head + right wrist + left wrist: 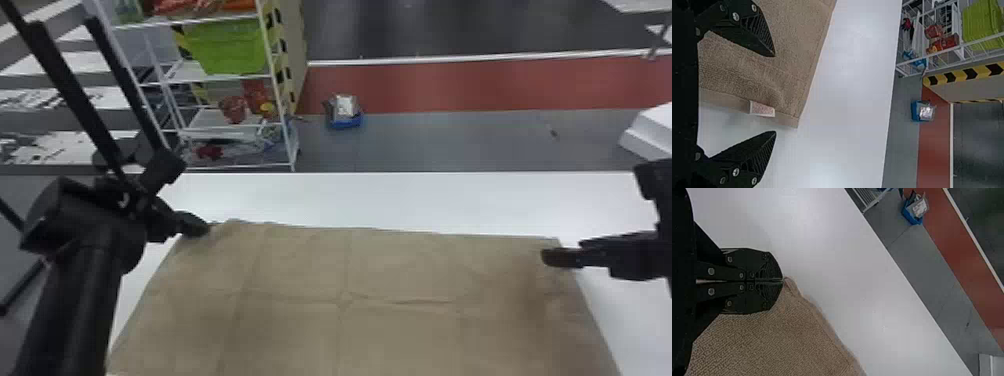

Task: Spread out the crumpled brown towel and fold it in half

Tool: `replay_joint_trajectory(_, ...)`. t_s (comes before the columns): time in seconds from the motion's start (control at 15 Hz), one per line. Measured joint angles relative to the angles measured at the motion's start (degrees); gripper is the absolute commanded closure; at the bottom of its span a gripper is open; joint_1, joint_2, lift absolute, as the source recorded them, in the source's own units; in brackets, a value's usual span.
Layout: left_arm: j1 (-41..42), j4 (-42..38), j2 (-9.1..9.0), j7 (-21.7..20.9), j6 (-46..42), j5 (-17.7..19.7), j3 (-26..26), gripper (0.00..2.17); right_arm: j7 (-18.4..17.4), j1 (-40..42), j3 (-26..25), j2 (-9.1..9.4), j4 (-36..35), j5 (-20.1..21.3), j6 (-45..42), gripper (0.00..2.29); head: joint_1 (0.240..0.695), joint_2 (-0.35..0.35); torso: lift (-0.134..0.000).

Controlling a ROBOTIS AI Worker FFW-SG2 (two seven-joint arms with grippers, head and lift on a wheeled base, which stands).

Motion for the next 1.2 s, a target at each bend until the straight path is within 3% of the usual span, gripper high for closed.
replay_joint_trajectory(0.33,0.28,-0.07,0.03,-0.07,-0.16,-0.17,0.83,1.46,-2.42,-4.64,0.65,0.17,7.45,0.2,-0.28,0.25,0.695,0.113,-0.124)
replay_joint_trajectory(0.8,0.43,-0.34,0.1,-0.57,-0.35,-0.01,1.43,1.46,-4.3,-8.51,3.44,0.68,12.78,0.62,-0.26,0.42,0.695,0.12,-0.124)
replay_joint_trajectory(0.93,0.55,-0.39,0.2,-0.68,-0.43,0.08,1.45,1.46,-4.29,-8.9,3.97,0.78,13.34,1.31,-0.11,0.64,0.695,0.123,-0.124)
replay_joint_trajectory(1.13,0.67,-0.46,0.39,-1.06,-0.53,0.19,1.51,1.46,-4.23,-9.13,4.29,0.78,13.44,1.69,0.58,1.33,0.695,0.124,-0.124)
replay_joint_trajectory(1.2,0.8,-0.67,0.4,-1.21,-0.53,0.23,1.57,1.46,-4.2,-9.14,4.34,0.78,13.44,1.73,0.7,1.43,0.695,0.124,-0.124)
